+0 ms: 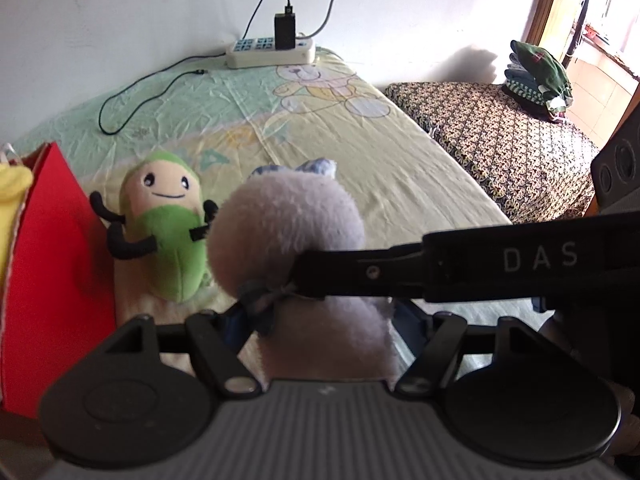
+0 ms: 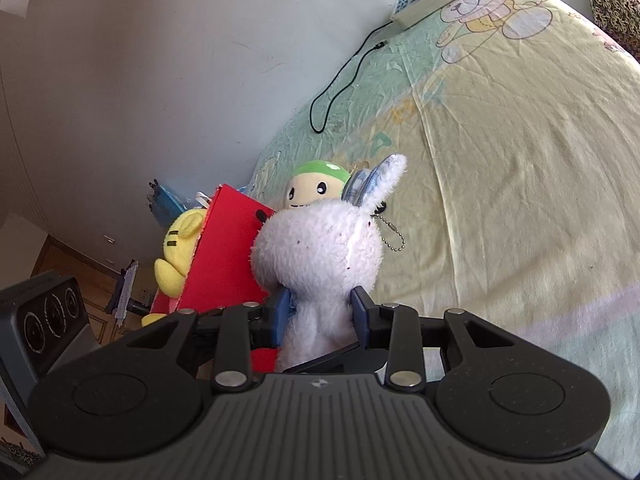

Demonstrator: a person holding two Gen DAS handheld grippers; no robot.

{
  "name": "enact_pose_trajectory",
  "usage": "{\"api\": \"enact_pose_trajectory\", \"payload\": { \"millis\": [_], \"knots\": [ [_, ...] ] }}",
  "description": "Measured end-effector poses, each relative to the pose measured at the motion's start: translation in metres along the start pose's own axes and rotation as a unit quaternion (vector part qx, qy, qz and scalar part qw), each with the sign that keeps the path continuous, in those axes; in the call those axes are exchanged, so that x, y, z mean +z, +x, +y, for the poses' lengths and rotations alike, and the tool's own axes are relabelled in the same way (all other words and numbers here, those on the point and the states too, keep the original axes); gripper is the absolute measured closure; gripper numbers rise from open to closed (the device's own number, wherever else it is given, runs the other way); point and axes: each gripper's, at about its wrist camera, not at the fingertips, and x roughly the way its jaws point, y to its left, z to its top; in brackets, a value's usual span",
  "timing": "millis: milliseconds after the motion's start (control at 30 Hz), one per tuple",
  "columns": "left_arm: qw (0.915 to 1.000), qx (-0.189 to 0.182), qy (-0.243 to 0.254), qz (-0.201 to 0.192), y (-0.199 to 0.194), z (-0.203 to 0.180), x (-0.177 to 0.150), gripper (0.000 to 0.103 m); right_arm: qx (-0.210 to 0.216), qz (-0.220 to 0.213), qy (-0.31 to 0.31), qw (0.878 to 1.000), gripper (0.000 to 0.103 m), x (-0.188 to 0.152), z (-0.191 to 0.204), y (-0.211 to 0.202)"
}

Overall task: Organize objects
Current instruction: 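Lift the white bunny and carry it over the red box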

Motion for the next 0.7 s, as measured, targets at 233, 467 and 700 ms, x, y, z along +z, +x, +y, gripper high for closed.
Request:
{"api": "enact_pose_trajectory", "payload": {
  "millis": [233,467,700],
  "knots": [
    [0.9985,0.029,0.013,-0.046,-0.038,0.003,-0.002,0.03,0.041,-0.019,-0.02,0.999,0.067,-0.003,0.023,-0.01],
    [0.9947,0.033,0.01,-0.097,-0.078,0.025,-0.001,0.03,0.057,-0.048,-0.072,0.995,0.067,-0.005,0.066,-0.012],
    [0.9899,0.028,0.01,-0.138,-0.121,0.074,-0.006,0.03,0.069,-0.08,-0.099,0.989,0.067,-0.01,0.114,0.005]
  ]
}}
